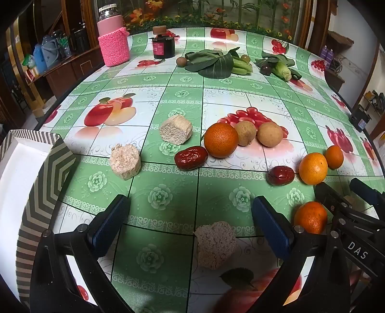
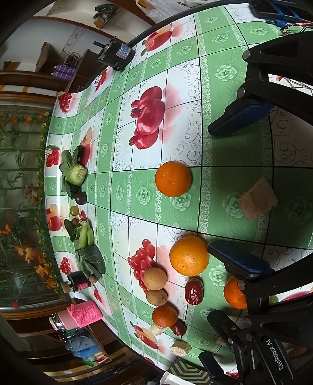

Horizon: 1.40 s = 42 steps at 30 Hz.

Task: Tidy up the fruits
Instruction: 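Move both tools over the table toward the fruits and cakes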

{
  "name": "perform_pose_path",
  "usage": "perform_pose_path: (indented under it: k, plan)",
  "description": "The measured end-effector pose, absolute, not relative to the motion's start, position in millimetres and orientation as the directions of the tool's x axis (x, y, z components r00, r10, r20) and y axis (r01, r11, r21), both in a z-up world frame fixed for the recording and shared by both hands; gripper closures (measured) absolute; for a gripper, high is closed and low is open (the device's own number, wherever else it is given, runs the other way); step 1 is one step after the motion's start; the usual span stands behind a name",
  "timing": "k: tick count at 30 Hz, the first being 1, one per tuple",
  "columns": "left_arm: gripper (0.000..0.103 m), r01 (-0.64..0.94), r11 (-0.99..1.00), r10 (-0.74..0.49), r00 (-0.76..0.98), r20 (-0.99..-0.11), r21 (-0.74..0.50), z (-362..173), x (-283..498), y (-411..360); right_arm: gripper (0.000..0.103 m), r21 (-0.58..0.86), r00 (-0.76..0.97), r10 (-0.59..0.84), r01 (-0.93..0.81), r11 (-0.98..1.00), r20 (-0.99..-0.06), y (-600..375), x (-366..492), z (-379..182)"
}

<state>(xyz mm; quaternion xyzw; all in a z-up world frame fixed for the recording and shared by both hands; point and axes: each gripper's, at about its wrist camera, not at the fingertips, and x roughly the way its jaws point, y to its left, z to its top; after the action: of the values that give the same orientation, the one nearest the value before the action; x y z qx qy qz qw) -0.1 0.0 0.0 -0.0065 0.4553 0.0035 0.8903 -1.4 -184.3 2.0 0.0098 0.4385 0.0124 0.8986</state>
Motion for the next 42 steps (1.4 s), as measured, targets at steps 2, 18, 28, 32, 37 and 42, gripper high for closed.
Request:
perform_pose_path:
  k: [2,18,28,32,37,42]
  plan:
    - [0.0,-0.012,1.0,0.0,0.585,-0.811,-0.009,0,0,0,0.014,0.026,0.613,0.029,-0.015,1.0,-0.789,-184,-1,2]
    - [0.001,0.089,0.996,-0.058,0.7,-0.712,0.006,51,-56,12,0.038,0.084,0.719,0.115,-0.079,0.993,-0.686,-189,-40,44]
    - [0.001,0.082,0.995,-0.094,0.725,-0.683,-0.05,69,-88,48,0.038,0.089,0.785,0.17,-0.147,0.985,-0.596,-186,-74,75]
    - [0.001,0.068,0.996,-0.094,0.726,-0.681,-0.064,69,-94,57,0.038,0.097,0.787,0.185,-0.159,0.983,-0.589,-184,-80,76]
    - [0.001,0.068,0.996,-0.087,0.737,-0.67,-0.055,72,-99,59,0.038,0.118,0.78,0.209,-0.173,0.978,-0.59,-183,-83,78]
    - [0.001,0.078,0.996,-0.093,0.735,-0.672,-0.053,71,-100,65,0.038,0.116,0.766,0.216,-0.184,0.976,-0.606,-183,-83,76]
